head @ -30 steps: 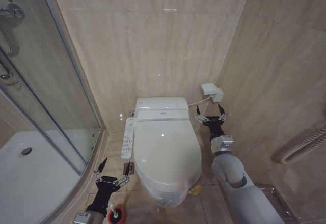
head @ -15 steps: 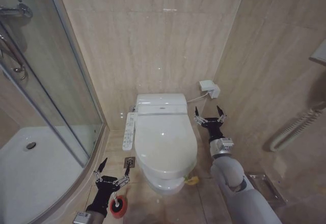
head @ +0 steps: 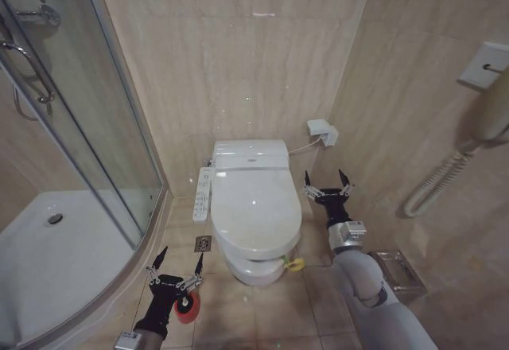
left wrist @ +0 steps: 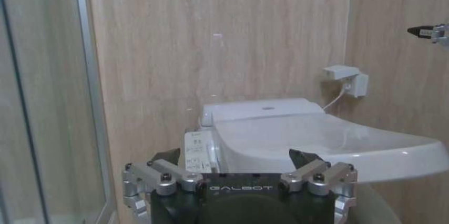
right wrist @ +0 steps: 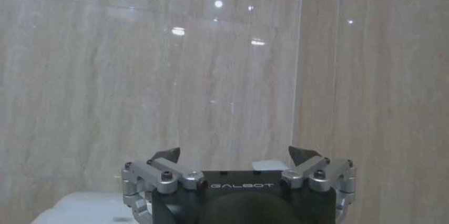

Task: Open the toilet lid, clean the toilet bowl with a toilet brush, close the toilet lid, and flush.

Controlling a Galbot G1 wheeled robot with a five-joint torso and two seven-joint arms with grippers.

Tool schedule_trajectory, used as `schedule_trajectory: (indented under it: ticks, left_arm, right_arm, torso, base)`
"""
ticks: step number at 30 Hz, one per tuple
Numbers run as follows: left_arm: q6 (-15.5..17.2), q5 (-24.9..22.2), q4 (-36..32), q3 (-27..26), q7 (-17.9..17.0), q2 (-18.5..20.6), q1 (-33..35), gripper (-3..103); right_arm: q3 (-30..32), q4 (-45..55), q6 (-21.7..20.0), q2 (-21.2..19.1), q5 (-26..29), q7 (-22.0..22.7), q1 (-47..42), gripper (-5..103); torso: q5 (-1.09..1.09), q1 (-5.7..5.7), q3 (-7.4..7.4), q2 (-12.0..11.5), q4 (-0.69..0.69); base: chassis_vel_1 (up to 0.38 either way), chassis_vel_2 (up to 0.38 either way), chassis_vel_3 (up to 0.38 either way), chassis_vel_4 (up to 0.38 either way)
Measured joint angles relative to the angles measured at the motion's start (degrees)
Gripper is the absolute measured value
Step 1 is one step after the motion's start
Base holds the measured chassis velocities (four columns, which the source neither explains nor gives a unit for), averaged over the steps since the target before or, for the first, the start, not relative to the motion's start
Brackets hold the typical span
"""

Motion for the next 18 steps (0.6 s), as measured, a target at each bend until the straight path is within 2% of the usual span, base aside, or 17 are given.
schedule_trajectory:
  ticks: [4, 10, 15, 18]
  left_arm:
    - [0.00, 0.00, 0.00, -0.01, 0.00, 0.00, 0.01, 100]
    - [0.00, 0.00, 0.00, -0.01, 0.00, 0.00, 0.00, 100]
    - [0.00, 0.00, 0.00, 0.00, 0.00, 0.00, 0.00, 100]
    - [0.00, 0.00, 0.00, -0.01, 0.00, 0.00, 0.00, 100]
  right_arm:
    - [-0.38, -0.19, 1.67, 0.27, -0.02, -0.26, -0.46, 100]
    - [-0.55, 0.99, 1.58, 0.51, 0.74, -1.07, -3.07, 100]
    - [-0.41, 1.72, -0.98, 1.09, 1.49, -2.38, -6.22, 100]
    - [-0.35, 2.08, -4.32, 1.50, 2.05, -2.55, -7.54, 100]
  torso:
    - [0.00, -0.02, -0.01, 0.01, 0.01]
    - [0.00, -0.02, -0.01, 0.01, 0.01]
    - [0.00, 0.01, 0.01, 0.00, 0.00]
    - [0.00, 0.02, 0.01, 0.00, 0.01]
  base:
    - [0.129, -0.083, -0.131, 0.083]
    - [0.044, -0.020, -0.039, 0.023]
    - [-0.021, 0.000, 0.017, -0.004]
    - [-0.017, 0.003, 0.004, -0.004]
